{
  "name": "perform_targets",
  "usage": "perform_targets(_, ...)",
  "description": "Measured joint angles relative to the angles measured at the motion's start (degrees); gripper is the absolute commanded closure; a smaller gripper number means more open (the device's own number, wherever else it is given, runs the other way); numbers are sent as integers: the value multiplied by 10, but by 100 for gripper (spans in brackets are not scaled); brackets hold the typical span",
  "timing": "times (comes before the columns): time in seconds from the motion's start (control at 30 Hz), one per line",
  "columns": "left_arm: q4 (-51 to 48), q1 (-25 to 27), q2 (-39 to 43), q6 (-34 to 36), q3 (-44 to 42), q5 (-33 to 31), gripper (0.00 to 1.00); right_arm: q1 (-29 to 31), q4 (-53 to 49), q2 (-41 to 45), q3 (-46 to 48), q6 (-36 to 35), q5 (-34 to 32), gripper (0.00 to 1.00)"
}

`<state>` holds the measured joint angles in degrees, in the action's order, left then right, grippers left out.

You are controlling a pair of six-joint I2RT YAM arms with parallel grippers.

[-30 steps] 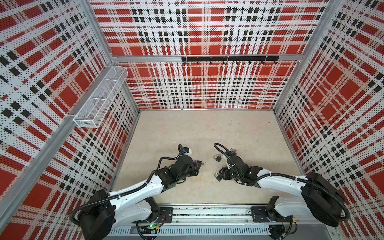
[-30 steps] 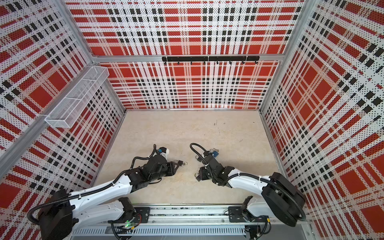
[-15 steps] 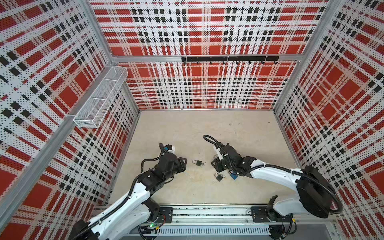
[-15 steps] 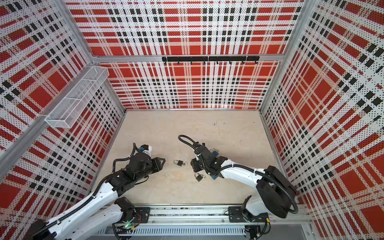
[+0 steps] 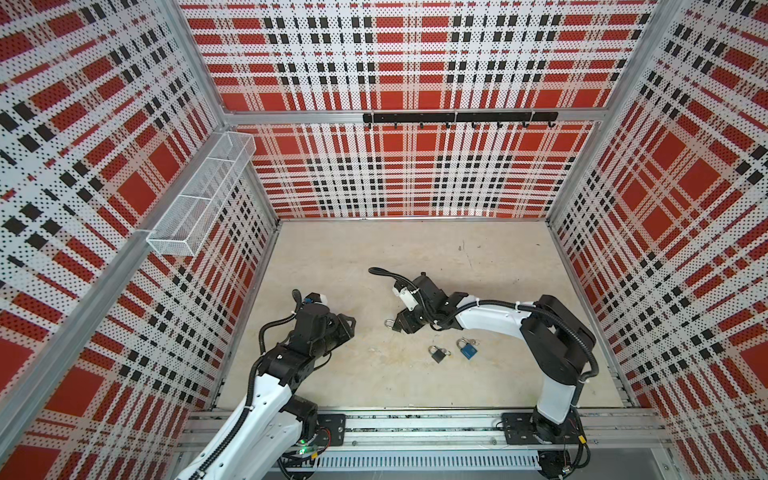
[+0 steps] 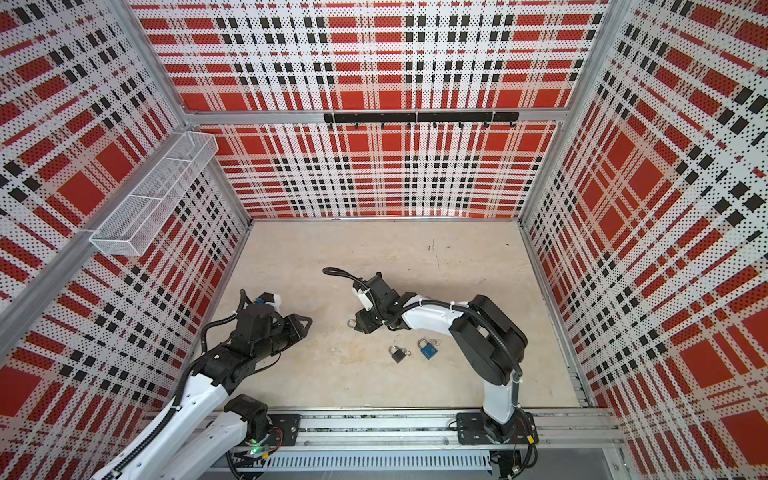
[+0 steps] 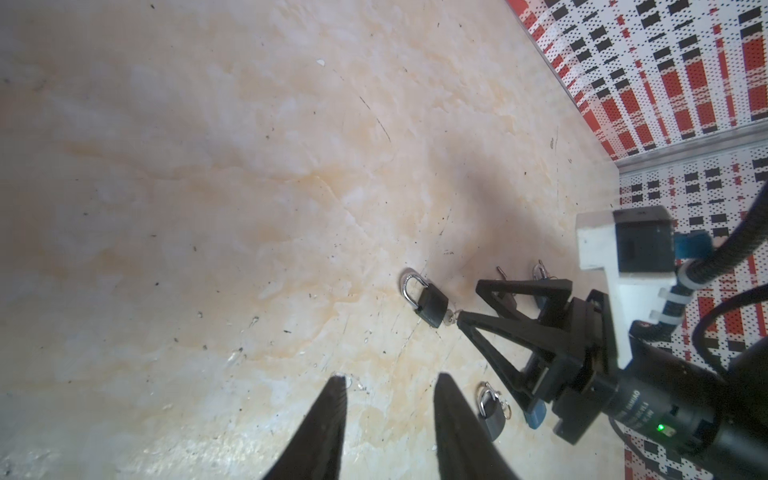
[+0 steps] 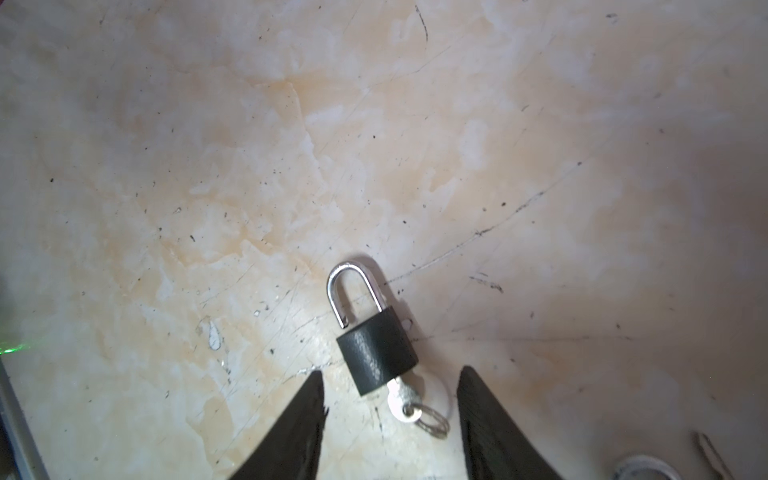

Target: Lock with the key

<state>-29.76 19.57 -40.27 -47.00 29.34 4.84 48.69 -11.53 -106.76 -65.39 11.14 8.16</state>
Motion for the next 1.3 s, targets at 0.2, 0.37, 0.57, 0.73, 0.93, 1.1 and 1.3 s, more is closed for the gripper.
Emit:
perform_targets(0.2,-6,-30,-19,8,0,23,62,0,-12,-31,-28,-21,16,45)
perform_targets(0.37,-7,-41,-26,12,-1,27,63,0,-19,-41,-29,-25,28,45)
perform_targets(0.57,-7,-50,3,13,-11,26,63,2,-17,-42,-28,-21,34,47)
perform_targets(0.73,-7,-64,9,13,-16,28,63,8,-16,-43,-26,-13,32,48)
perform_targets(0.93,-7,-73,9,12,-27,35,63,21,-18,-43,-25,-13,15,48)
perform_targets(1.1,-7,-78,9,12,-27,38,63,34,-26,-50,-25,-16,-8,48)
perform_targets(1.3,-7,-80,9,12,-27,39,63,47,-34,-60,-40,-20,-49,49)
